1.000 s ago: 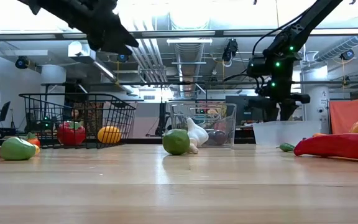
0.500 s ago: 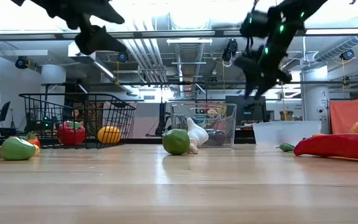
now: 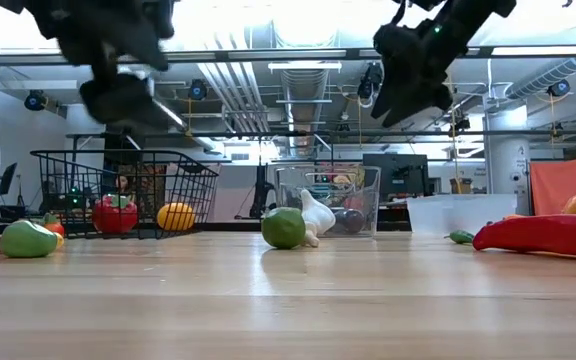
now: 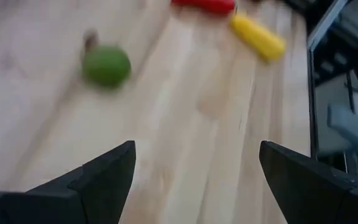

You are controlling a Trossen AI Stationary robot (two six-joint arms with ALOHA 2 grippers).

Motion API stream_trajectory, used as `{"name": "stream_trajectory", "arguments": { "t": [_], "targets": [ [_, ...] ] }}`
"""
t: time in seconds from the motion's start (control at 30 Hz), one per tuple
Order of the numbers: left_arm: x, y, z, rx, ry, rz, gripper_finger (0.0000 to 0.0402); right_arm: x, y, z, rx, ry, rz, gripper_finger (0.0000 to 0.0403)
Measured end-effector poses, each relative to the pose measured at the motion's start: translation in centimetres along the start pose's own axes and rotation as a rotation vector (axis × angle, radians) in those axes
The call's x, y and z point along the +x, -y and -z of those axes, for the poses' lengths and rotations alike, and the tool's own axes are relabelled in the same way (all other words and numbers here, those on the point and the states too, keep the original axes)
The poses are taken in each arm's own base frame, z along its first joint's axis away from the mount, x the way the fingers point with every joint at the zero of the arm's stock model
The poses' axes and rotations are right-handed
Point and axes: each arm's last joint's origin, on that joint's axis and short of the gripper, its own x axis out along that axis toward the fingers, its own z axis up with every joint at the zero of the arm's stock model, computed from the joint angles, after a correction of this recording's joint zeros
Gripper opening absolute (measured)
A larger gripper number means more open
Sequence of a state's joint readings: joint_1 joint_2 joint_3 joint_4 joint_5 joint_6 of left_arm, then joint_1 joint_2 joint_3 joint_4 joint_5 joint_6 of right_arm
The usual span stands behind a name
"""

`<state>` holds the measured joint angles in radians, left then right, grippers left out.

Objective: Sort produce into baskets
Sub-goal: Put the green chili pepper into the right transparent bin

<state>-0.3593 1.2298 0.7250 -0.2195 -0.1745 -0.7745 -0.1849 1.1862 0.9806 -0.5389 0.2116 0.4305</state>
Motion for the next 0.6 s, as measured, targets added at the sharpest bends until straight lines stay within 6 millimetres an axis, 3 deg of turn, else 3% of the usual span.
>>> {"name": "stream_trajectory", "arguments": {
  "t": [0.1,0.27,0.47,0.6],
  "targets": [
    [0.8,-0.2,1.3,-0.041,-0.139,-0.021,0.0322,-0.1,-0.5,0.2,-0.015,0.002,-0.019,0.0183],
    [0.9,-0.2,2.7,-0.087,-0.364,-0.207,0.0318,-0.1,-0.6,0.2,-0.02,0.002,-0.018,0.0185],
    [0.4,0.6,2.0,-0.089,-0.546,-0.46,0.0317,-0.1,-0.6,0.2,-0.038,0.003,-0.017,0.0185],
    [1.6,1.3,1.6,-0.066,-0.62,-0.559,0.0317,-0.1,-0.5,0.2,-0.046,0.008,-0.005,0.0185]
  ]
}}
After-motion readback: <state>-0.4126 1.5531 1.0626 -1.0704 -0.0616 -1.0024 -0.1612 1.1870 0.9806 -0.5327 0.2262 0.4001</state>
